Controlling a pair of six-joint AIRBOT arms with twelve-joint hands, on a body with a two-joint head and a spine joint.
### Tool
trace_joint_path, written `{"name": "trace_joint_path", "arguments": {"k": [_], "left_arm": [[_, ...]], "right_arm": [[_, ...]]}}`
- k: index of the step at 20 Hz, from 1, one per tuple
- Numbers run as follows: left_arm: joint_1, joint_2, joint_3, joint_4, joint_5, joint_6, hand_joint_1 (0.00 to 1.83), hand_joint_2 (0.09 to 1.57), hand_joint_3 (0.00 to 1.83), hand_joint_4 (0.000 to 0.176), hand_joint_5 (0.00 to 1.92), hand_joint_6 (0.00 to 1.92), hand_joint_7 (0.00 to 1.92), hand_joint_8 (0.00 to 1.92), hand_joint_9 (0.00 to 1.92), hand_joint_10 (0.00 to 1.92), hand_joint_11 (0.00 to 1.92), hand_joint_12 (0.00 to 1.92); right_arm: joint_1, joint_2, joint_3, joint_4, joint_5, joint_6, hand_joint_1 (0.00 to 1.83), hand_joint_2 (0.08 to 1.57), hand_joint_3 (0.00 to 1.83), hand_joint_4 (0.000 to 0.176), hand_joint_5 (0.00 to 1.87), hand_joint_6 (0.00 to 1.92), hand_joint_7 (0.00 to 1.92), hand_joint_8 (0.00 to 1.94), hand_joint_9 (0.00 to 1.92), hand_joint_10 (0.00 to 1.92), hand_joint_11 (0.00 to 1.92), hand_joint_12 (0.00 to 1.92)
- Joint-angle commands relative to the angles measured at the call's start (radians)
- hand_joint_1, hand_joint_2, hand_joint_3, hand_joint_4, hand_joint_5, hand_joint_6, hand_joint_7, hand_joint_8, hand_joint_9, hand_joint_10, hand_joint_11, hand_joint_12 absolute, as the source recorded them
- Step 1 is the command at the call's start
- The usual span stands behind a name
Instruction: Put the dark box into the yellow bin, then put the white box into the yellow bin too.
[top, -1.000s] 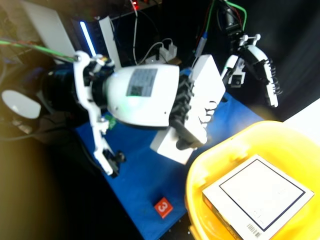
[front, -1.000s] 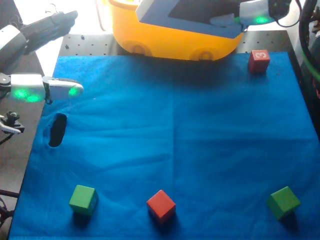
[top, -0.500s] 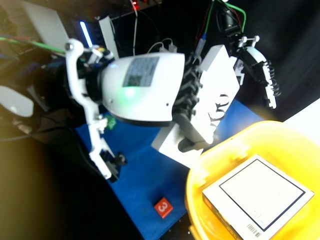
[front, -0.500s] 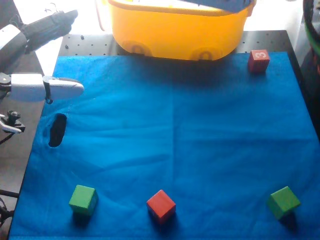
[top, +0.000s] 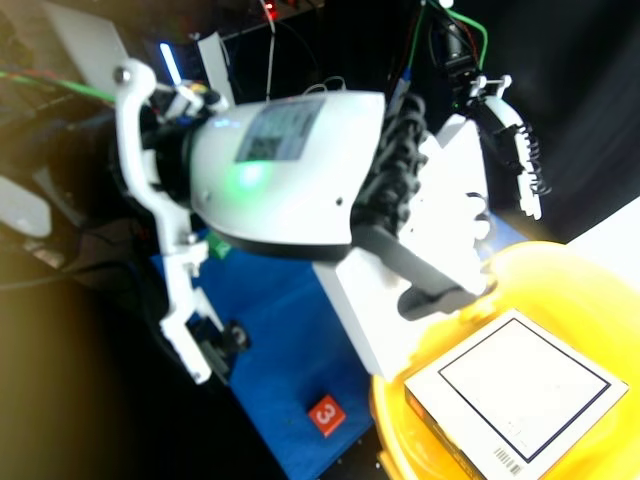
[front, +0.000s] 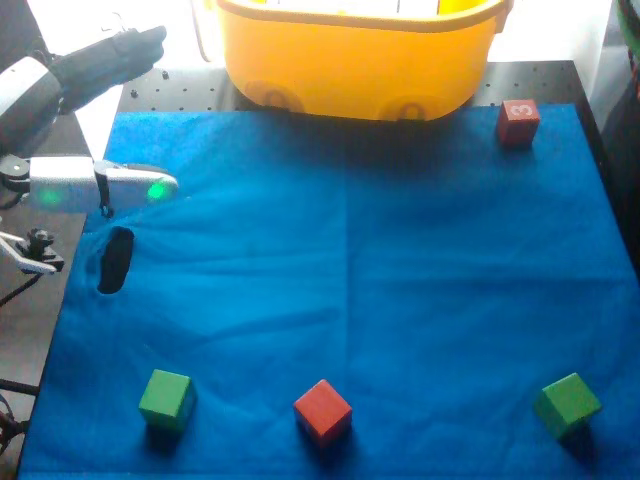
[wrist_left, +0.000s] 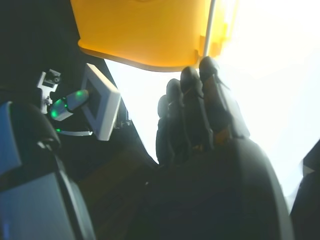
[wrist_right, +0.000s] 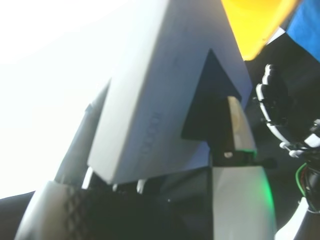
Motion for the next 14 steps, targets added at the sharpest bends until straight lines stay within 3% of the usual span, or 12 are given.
{"name": "trace_joint_path", "arguments": {"k": [1,2,3,4,5,7,10,12,13,14], "left_arm": [[-0.007,-0.002,-0.003,-0.02,-0.136,-0.014,1.13,0.81,0.01,0.017,0.29,0.01,0.4,0.01,0.34,0.01,0.22,0.02],[-0.007,-0.002,-0.007,-0.02,-0.142,-0.015,1.13,0.82,0.01,0.018,0.31,0.02,0.41,0.01,0.34,0.01,0.22,0.01],[-0.006,-0.002,-0.009,-0.02,-0.146,-0.016,1.13,0.83,0.01,0.009,0.31,0.01,0.41,0.01,0.34,0.0,0.22,0.02],[-0.004,-0.005,-0.011,-0.02,-0.153,-0.018,1.12,0.83,0.01,0.004,0.31,0.01,0.41,0.01,0.33,0.0,0.22,0.02],[-0.004,-0.007,-0.011,-0.019,-0.16,-0.021,1.11,0.83,0.01,0.0,0.28,0.0,0.37,0.0,0.32,0.0,0.24,0.02],[-0.004,-0.01,-0.012,-0.018,-0.171,-0.029,1.11,0.83,0.01,0.022,0.29,0.01,0.38,0.01,0.33,0.0,0.22,0.02],[-0.004,-0.017,-0.014,-0.016,-0.185,-0.033,1.1,0.82,0.0,0.033,0.3,0.01,0.39,0.01,0.33,0.0,0.23,0.02],[-0.003,-0.018,-0.021,-0.013,-0.191,-0.034,1.09,0.82,0.0,0.019,0.3,0.0,0.39,0.01,0.33,0.0,0.23,0.02],[-0.003,-0.018,-0.024,-0.011,-0.193,-0.034,1.1,0.82,0.0,0.014,0.29,0.0,0.39,0.01,0.33,0.0,0.23,0.02],[-0.003,-0.022,-0.024,-0.01,-0.194,-0.034,1.11,0.82,0.0,0.0,0.28,0.0,0.39,0.01,0.34,0.0,0.24,0.03]], "right_arm": [[0.02,-0.005,0.008,0.009,0.124,-0.008,1.26,1.05,0.0,0.0,1.17,0.52,1.11,0.94,1.16,0.83,1.0,1.43],[0.02,-0.01,0.022,0.009,0.123,-0.009,1.26,1.06,0.0,0.0,1.23,0.42,1.04,1.06,0.91,0.98,0.68,1.63],[0.02,-0.016,0.033,0.009,0.123,-0.009,1.27,1.08,0.0,0.0,1.27,0.31,0.95,1.22,0.71,1.23,0.48,1.83],[0.02,-0.02,0.044,0.009,0.124,-0.009,1.27,1.08,0.0,0.0,1.28,0.29,0.94,1.21,0.69,1.24,0.46,1.79],[0.02,-0.021,0.051,0.009,0.124,-0.009,1.27,1.08,0.0,0.0,1.28,0.28,0.95,1.22,0.71,1.31,0.56,1.82],[0.02,-0.02,0.051,0.01,0.134,-0.01,1.25,1.08,0.0,0.0,1.19,0.5,0.99,1.11,0.78,1.1,0.57,1.66],[0.02,-0.011,0.054,0.019,0.162,-0.01,1.27,1.08,0.0,0.0,1.14,0.48,1.02,1.15,0.86,1.2,0.72,1.71],[0.012,-0.016,0.063,0.025,0.161,-0.01,1.26,1.07,0.0,0.0,1.07,0.66,1.1,0.97,1.01,0.89,0.82,1.47],[0.002,-0.018,0.066,0.032,0.16,-0.01,1.23,1.09,0.01,0.0,1.03,0.91,1.01,0.93,0.9,0.62,0.6,1.31],[-0.009,-0.021,0.074,0.049,0.16,-0.01,1.22,1.1,0.0,0.022,1.02,0.92,1.0,0.96,0.93,0.59,0.62,1.3]]}}
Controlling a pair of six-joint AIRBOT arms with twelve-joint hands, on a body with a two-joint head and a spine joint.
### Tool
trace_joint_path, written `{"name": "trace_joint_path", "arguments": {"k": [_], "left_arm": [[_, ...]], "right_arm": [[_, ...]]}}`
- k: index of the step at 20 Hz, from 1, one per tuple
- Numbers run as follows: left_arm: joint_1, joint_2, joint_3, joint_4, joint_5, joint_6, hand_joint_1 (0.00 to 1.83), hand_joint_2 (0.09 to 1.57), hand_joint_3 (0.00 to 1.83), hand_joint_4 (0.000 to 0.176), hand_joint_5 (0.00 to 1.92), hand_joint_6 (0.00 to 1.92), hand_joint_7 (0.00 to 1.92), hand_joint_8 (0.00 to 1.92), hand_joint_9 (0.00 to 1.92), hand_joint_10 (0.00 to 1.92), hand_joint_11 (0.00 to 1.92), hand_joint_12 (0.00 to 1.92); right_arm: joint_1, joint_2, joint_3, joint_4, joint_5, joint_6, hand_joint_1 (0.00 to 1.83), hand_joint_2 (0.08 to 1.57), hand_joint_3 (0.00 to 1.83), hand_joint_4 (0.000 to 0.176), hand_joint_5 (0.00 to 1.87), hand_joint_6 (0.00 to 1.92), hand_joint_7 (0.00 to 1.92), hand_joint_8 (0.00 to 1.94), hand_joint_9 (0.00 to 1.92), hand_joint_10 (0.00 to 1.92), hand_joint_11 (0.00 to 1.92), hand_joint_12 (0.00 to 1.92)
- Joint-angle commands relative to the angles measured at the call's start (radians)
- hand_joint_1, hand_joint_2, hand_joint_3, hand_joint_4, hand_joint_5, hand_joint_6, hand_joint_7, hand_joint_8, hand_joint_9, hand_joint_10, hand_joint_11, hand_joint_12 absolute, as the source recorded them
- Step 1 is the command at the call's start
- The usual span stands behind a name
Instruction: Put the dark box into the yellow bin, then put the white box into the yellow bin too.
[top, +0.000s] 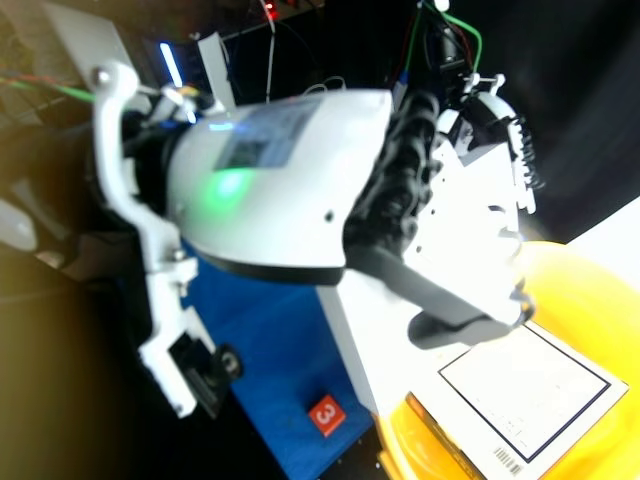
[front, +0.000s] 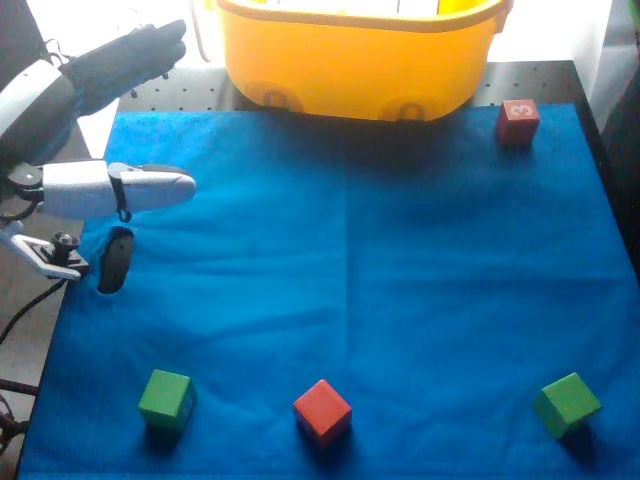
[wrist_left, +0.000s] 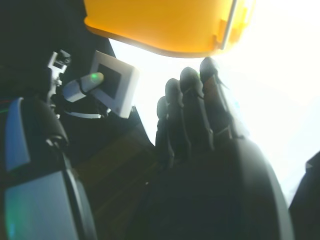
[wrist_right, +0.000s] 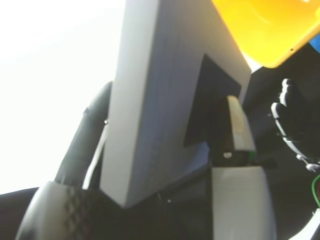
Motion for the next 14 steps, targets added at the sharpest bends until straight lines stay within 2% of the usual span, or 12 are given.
{"name": "trace_joint_path", "arguments": {"k": [1,3,4,6,7,8,10,11,12,13,14], "left_arm": [[-0.003,-0.008,0.0,-0.028,-0.127,-0.012,1.11,0.82,0.0,0.0,0.29,0.0,0.39,0.01,0.34,0.01,0.26,0.03],[-0.003,-0.013,-0.001,-0.026,-0.135,-0.017,1.1,0.82,0.0,0.0,0.29,0.0,0.4,0.01,0.34,0.01,0.26,0.03],[-0.002,-0.014,-0.003,-0.025,-0.14,-0.017,1.1,0.82,0.0,0.0,0.28,0.0,0.4,0.01,0.35,0.01,0.25,0.03],[-0.001,-0.017,-0.005,-0.025,-0.145,-0.017,1.1,0.82,0.0,0.0,0.28,0.0,0.4,0.01,0.35,0.01,0.24,0.03],[0.0,-0.019,-0.006,-0.025,-0.146,-0.017,1.08,0.82,0.0,0.0,0.27,0.0,0.4,0.0,0.35,0.01,0.25,0.03],[0.002,-0.022,-0.006,-0.025,-0.147,-0.018,1.08,0.82,0.0,0.0,0.25,0.0,0.4,0.0,0.35,0.0,0.24,0.03],[0.005,-0.026,-0.006,-0.026,-0.148,-0.019,1.07,0.82,0.0,0.0,0.24,0.0,0.39,0.0,0.34,0.0,0.23,0.02],[0.006,-0.028,-0.006,-0.026,-0.15,-0.02,1.06,0.82,0.0,0.0,0.23,0.0,0.4,0.01,0.34,0.0,0.23,0.03],[0.006,-0.03,-0.006,-0.026,-0.152,-0.021,1.08,0.82,0.0,0.0,0.23,0.0,0.41,0.01,0.32,0.0,0.22,0.02],[0.007,-0.031,-0.006,-0.026,-0.154,-0.021,1.08,0.83,0.0,0.0,0.23,0.0,0.42,0.01,0.32,0.0,0.23,0.03],[0.007,-0.031,-0.007,-0.026,-0.154,-0.021,1.09,0.83,0.0,0.0,0.23,0.0,0.42,0.01,0.32,0.0,0.22,0.02]], "right_arm": [[0.006,-0.004,0.01,0.02,0.116,-0.005,1.23,1.11,0.0,0.0,1.05,0.8,0.96,1.1,0.89,0.77,0.6,1.4],[0.0,-0.01,0.019,0.034,0.116,-0.005,1.23,1.1,0.0,0.0,1.06,0.75,0.98,1.11,0.89,0.88,0.63,1.39],[0.0,-0.012,0.022,0.037,0.116,-0.005,1.23,1.11,0.0,0.0,1.01,0.82,1.0,1.1,0.9,0.88,0.63,1.36],[0.0,-0.012,0.022,0.037,0.116,-0.005,1.25,1.11,0.0,0.0,1.03,0.71,0.99,1.19,0.83,1.14,0.61,1.55],[0.0,-0.012,0.022,0.037,0.116,-0.005,1.23,1.11,0.0,0.0,1.04,0.76,0.95,1.17,0.76,1.01,0.41,1.5],[0.0,-0.012,0.022,0.037,0.116,-0.005,1.22,1.11,0.0,0.0,1.03,0.82,0.96,1.12,0.78,0.85,0.34,1.31],[0.0,-0.012,0.023,0.037,0.116,-0.005,1.22,1.11,0.0,0.013,0.99,0.89,1.0,1.04,0.88,0.68,0.45,1.34],[-0.001,-0.015,0.028,0.037,0.113,-0.005,1.21,1.12,0.0,0.034,0.98,0.95,0.97,1.03,0.83,0.52,0.31,1.31],[-0.002,-0.019,0.034,0.037,0.105,-0.005,1.21,1.13,0.0,0.021,0.97,0.95,0.94,1.11,0.89,0.51,0.45,1.31],[-0.005,-0.022,0.04,0.042,0.103,-0.005,1.2,1.14,0.0,0.017,0.88,1.12,0.98,1.02,0.92,0.33,0.5,1.15],[-0.007,-0.023,0.043,0.048,0.102,-0.005,1.11,1.02,0.0,0.017,0.54,0.41,0.68,0.36,0.76,0.12,0.38,0.82]]}}
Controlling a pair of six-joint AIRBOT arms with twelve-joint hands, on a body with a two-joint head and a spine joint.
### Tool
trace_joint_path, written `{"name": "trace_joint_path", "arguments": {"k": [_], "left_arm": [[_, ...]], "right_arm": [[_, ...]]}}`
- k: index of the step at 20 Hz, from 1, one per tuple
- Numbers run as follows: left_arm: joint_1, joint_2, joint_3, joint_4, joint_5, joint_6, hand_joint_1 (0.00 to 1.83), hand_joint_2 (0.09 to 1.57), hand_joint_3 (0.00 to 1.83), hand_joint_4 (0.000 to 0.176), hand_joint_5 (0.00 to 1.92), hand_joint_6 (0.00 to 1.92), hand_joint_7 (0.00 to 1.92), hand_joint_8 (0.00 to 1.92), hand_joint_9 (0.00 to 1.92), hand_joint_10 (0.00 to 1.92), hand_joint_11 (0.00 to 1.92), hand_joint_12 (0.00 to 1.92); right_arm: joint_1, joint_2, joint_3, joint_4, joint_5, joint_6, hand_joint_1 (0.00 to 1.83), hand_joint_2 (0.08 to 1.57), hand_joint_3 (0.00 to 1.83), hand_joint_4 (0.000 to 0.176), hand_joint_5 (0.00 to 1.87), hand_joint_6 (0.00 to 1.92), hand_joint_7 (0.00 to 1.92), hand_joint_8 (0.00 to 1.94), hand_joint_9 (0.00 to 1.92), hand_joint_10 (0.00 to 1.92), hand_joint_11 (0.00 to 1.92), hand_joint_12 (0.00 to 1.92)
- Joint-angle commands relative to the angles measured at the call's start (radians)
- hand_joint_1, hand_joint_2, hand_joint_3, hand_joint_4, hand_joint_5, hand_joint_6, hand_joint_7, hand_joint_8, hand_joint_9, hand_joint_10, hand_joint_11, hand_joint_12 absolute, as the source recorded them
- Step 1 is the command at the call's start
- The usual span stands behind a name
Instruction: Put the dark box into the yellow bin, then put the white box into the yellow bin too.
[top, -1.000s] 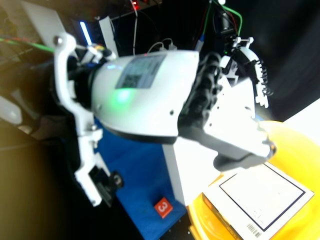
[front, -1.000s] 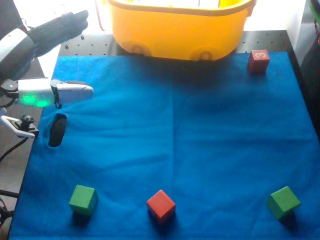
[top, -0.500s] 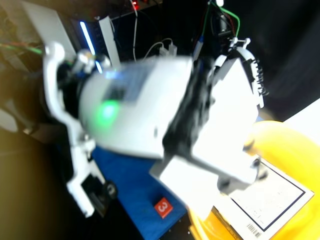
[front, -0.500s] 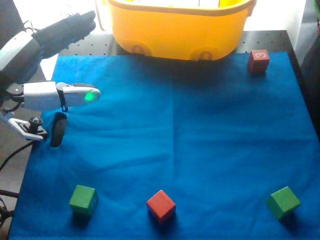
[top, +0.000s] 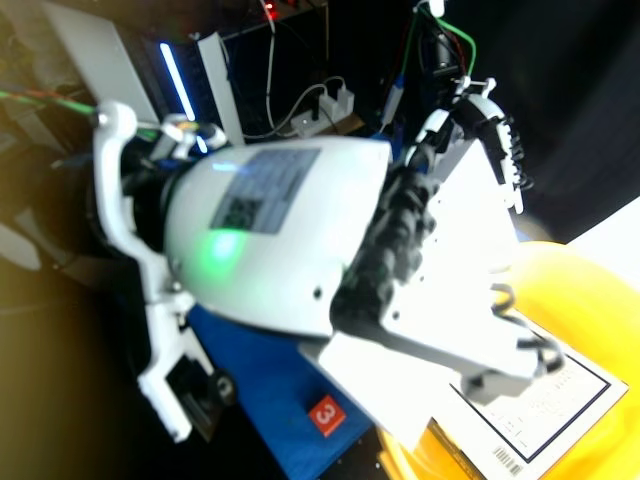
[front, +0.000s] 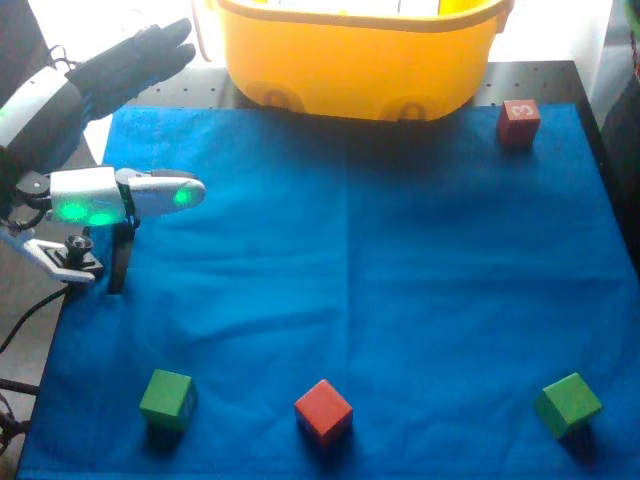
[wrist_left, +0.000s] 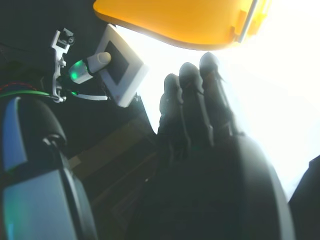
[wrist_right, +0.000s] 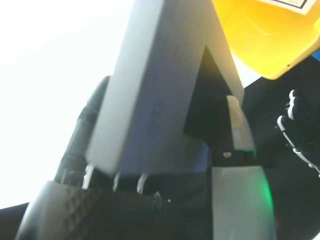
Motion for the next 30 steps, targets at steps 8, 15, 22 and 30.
{"name": "trace_joint_path", "arguments": {"k": [8,15,22,30], "left_arm": [[0.011,-0.014,-0.013,-0.027,-0.109,-0.018,1.11,0.82,0.0,0.0,0.25,0.01,0.41,0.0,0.34,0.01,0.21,0.02],[0.038,-0.012,-0.023,-0.078,-0.14,-0.018,1.09,0.84,0.01,0.0,0.21,0.0,0.38,0.0,0.3,0.0,0.17,0.01],[0.087,-0.005,-0.045,-0.174,-0.226,-0.017,1.01,0.82,0.0,0.0,0.22,0.0,0.38,0.0,0.3,0.0,0.22,0.04],[0.183,0.032,-0.126,-0.315,-0.391,-0.004,1.02,0.84,0.0,0.04,0.24,0.01,0.29,0.0,0.26,0.0,0.21,0.03]], "right_arm": [[0.008,0.01,-0.009,0.01,0.119,-0.004,0.8,0.82,0.0,0.176,0.0,0.0,0.05,0.0,0.08,0.0,0.05,0.04],[0.006,0.061,-0.074,0.009,0.121,-0.004,0.82,0.82,0.0,0.176,0.0,0.0,0.06,0.0,0.06,0.0,0.08,0.05],[-0.037,0.125,-0.155,0.01,0.145,-0.004,0.82,0.75,0.0,0.176,0.0,0.0,0.1,0.01,0.08,0.01,0.07,0.04],[-0.115,0.195,-0.247,0.014,0.229,-0.004,0.8,0.78,0.0,0.176,0.0,0.0,0.07,0.01,0.05,0.01,0.08,0.04]]}}
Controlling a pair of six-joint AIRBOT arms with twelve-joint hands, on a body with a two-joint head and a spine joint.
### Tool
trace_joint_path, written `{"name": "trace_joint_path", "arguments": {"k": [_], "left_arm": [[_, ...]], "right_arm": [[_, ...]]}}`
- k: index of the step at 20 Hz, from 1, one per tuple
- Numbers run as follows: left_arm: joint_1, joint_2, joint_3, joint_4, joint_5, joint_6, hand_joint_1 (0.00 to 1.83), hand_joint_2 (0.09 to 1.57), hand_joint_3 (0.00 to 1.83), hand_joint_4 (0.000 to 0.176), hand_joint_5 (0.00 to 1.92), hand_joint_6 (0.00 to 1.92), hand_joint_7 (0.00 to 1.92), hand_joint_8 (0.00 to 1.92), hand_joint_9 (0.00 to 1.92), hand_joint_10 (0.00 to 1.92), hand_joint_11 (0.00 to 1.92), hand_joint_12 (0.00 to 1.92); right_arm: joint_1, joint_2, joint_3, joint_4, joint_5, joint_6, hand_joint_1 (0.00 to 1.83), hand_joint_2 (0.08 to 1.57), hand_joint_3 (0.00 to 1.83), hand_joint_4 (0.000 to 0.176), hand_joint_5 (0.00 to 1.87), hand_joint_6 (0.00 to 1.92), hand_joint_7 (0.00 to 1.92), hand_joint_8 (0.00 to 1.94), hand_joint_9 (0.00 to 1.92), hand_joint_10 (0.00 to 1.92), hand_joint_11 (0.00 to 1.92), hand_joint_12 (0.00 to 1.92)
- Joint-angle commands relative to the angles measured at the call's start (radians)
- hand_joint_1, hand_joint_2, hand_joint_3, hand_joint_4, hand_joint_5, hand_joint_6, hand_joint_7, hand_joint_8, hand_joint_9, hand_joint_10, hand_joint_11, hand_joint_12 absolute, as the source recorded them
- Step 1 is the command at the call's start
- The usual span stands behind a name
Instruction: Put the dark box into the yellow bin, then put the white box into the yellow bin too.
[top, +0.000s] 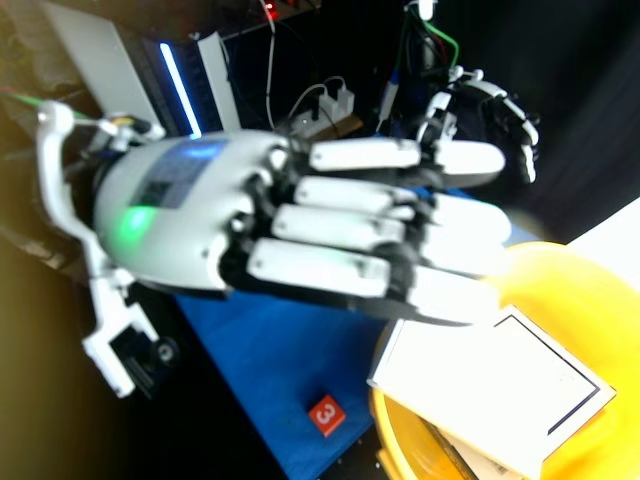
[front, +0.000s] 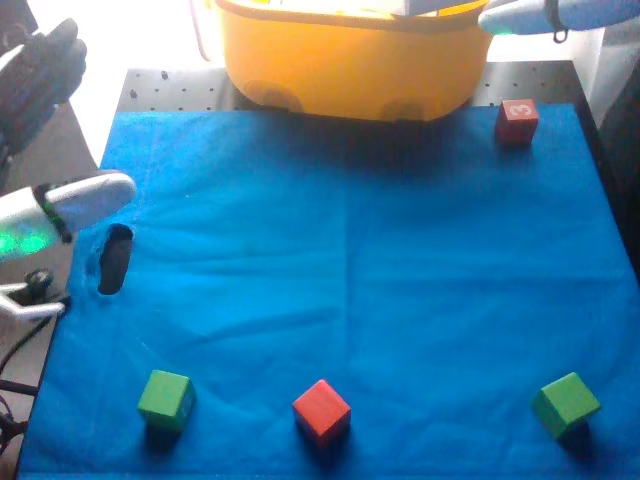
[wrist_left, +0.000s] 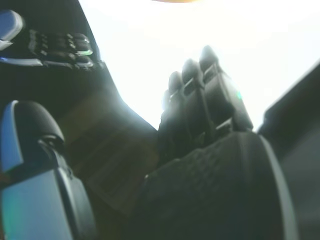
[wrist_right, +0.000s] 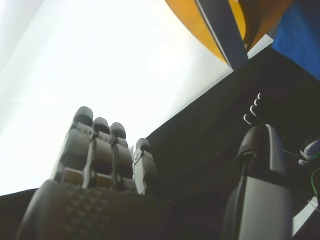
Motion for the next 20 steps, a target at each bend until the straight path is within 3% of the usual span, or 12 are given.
{"name": "trace_joint_path", "arguments": {"k": [1,2,3,5,9,12,13,16,18,19,20], "left_arm": [[0.003,0.009,-0.006,-0.023,-0.132,-0.003,1.02,0.84,0.0,0.053,0.24,0.01,0.28,0.0,0.25,0.0,0.19,0.02],[0.017,0.018,-0.019,-0.041,-0.151,0.005,1.0,0.83,0.0,0.072,0.23,0.0,0.27,0.0,0.25,0.0,0.18,0.02],[0.024,0.024,-0.027,-0.053,-0.166,0.009,1.0,0.83,0.0,0.078,0.23,0.0,0.28,0.0,0.25,0.0,0.18,0.02],[0.025,0.032,-0.035,-0.052,-0.166,0.012,1.05,0.77,0.0,0.039,0.18,0.0,0.3,0.01,0.27,0.01,0.21,0.03],[0.025,0.054,-0.048,-0.048,-0.166,0.017,1.05,0.75,0.0,0.045,0.19,0.01,0.31,0.01,0.27,0.01,0.22,0.03],[0.025,0.069,-0.048,-0.047,-0.166,0.016,1.04,0.72,0.0,0.032,0.19,0.0,0.28,0.0,0.27,0.0,0.24,0.04],[0.025,0.077,-0.047,-0.049,-0.166,0.016,1.05,0.71,0.0,0.039,0.21,0.01,0.28,0.0,0.27,0.0,0.24,0.04],[0.025,0.093,-0.042,-0.056,-0.162,0.015,1.06,0.73,0.0,0.04,0.21,0.01,0.3,0.01,0.29,0.01,0.22,0.03],[0.025,0.115,-0.054,-0.055,-0.162,0.015,1.07,0.75,0.01,0.065,0.22,0.01,0.31,0.01,0.28,0.0,0.2,0.02],[0.025,0.141,-0.07,-0.055,-0.164,0.016,1.06,0.75,0.0,0.073,0.23,0.01,0.3,0.0,0.29,0.01,0.2,0.02],[0.026,0.152,-0.075,-0.055,-0.164,0.018,1.03,0.77,0.01,0.07,0.22,0.0,0.29,0.0,0.27,0.0,0.18,0.01]], "right_arm": [[0.004,0.008,-0.007,0.01,0.138,-0.003,0.79,0.75,0.0,0.176,0.0,0.0,0.1,0.02,0.07,0.01,0.1,0.04],[-0.005,0.02,-0.02,0.01,0.147,-0.003,0.81,0.75,0.0,0.176,0.0,0.0,0.1,0.02,0.06,0.01,0.09,0.04],[-0.014,0.032,-0.032,0.01,0.156,-0.003,0.82,0.74,0.0,0.176,0.0,0.0,0.1,0.01,0.05,0.0,0.08,0.03],[-0.027,0.057,-0.052,0.012,0.165,-0.003,0.79,0.75,0.0,0.176,0.0,0.0,0.09,0.01,0.05,0.0,0.06,0.02],[-0.033,0.108,-0.088,0.013,0.167,-0.003,0.8,0.74,0.0,0.176,0.0,0.0,0.11,0.01,0.04,0.01,0.1,0.04],[-0.035,0.14,-0.105,0.018,0.167,-0.003,0.77,0.8,0.02,0.176,0.0,0.0,0.09,0.0,0.06,0.01,0.09,0.03],[-0.035,0.154,-0.114,0.019,0.169,-0.003,0.81,0.77,0.0,0.129,0.0,0.0,0.09,0.0,0.06,0.01,0.1,0.03],[-0.034,0.197,-0.137,0.018,0.173,-0.003,0.79,0.71,0.0,0.112,0.0,0.0,0.13,0.0,0.09,0.01,0.13,0.04],[-0.034,0.223,-0.149,0.018,0.176,-0.003,0.76,0.77,0.02,0.16,0.0,0.0,0.09,0.0,0.09,0.0,0.09,0.02],[-0.034,0.224,-0.159,0.018,0.176,-0.003,0.73,0.8,0.01,0.173,0.0,0.0,0.09,0.0,0.07,0.0,0.07,0.01],[-0.034,0.224,-0.163,0.018,0.176,-0.003,0.72,0.81,0.01,0.175,0.0,0.0,0.08,0.0,0.07,0.0,0.03,0.0]]}}
